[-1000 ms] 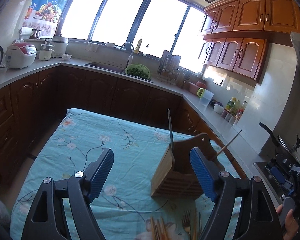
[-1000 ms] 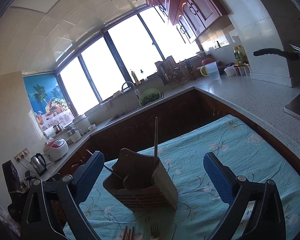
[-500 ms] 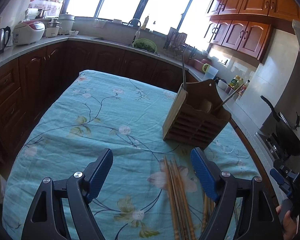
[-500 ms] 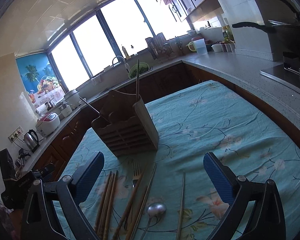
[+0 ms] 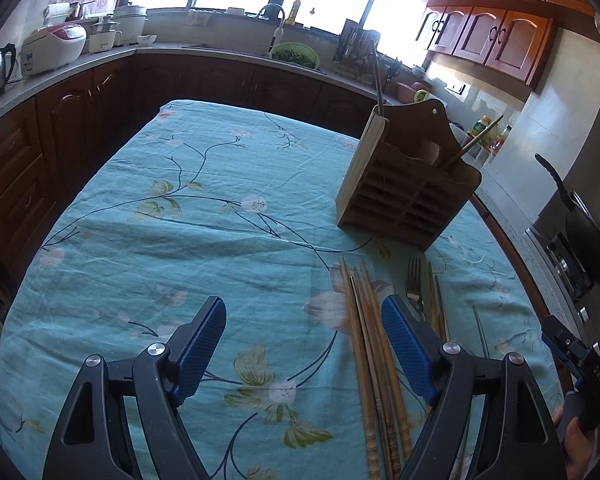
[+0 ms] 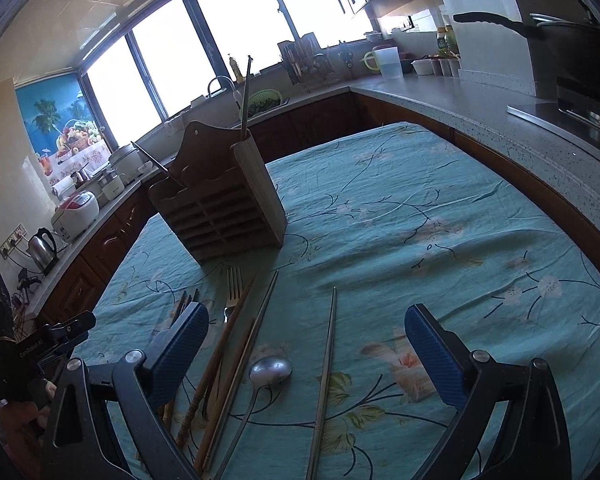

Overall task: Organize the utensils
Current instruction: 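Move both open grippers back down to the loose utensils, then close the left gripper on a wooden chopstick while the right gripper grasps another chopstick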

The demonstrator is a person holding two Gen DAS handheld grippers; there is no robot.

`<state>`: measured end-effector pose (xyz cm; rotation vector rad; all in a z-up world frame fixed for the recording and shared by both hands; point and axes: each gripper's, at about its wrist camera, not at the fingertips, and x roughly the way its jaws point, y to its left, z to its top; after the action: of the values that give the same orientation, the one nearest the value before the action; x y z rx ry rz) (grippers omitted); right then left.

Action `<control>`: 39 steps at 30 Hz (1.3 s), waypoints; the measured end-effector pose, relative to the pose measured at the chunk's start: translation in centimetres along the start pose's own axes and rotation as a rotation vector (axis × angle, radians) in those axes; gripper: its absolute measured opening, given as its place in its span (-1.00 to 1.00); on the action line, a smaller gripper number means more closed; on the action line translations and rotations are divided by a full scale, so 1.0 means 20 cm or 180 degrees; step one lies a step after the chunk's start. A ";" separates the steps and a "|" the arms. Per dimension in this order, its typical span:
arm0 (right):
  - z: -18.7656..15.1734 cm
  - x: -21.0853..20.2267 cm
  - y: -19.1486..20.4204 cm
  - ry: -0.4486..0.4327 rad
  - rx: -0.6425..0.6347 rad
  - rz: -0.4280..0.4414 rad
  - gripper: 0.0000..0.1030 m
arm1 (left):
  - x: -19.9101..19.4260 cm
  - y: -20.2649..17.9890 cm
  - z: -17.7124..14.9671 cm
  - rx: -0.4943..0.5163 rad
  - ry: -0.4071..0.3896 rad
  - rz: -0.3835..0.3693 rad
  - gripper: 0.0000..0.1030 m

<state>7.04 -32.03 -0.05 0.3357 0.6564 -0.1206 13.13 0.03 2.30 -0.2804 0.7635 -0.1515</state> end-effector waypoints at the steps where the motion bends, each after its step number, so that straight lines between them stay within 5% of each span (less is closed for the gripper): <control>1: 0.00 0.01 0.00 0.0016 -0.0010 -0.0008 0.92 | 0.01 -0.01 0.00 0.0009 0.0025 0.0004 0.53; 4: 0.00 0.04 0.01 0.0069 -0.0047 -0.0013 0.85 | 0.06 -0.03 0.02 0.0033 0.0088 0.0022 0.53; 8: 0.01 0.10 0.04 0.0172 -0.0111 -0.0021 0.52 | 0.13 -0.07 0.04 0.0080 0.0180 0.0034 0.51; 12: 0.02 0.18 0.07 0.0310 -0.0146 0.0009 0.12 | 0.21 -0.10 0.09 0.0156 0.0279 0.0037 0.34; 18: 0.07 0.34 0.13 0.0519 -0.0226 0.0040 -0.22 | 0.40 -0.18 0.18 0.0323 0.0490 0.0014 0.12; 24: 0.10 0.53 0.18 0.0746 -0.0315 -0.0018 -0.46 | 0.61 -0.23 0.24 0.0469 0.0713 0.0098 -0.27; 35: 0.08 0.75 0.30 0.0954 -0.0668 -0.0262 -0.64 | 0.82 -0.28 0.25 0.0689 0.0859 0.0257 -0.47; 39: 0.08 0.77 0.34 0.0918 -0.0870 -0.0395 -0.83 | 0.85 -0.34 0.23 0.0925 0.0788 0.0349 -0.87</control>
<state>21.53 -26.33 -6.66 0.0475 0.9680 -0.0999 28.12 -9.62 -3.67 0.0582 0.9874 -0.1932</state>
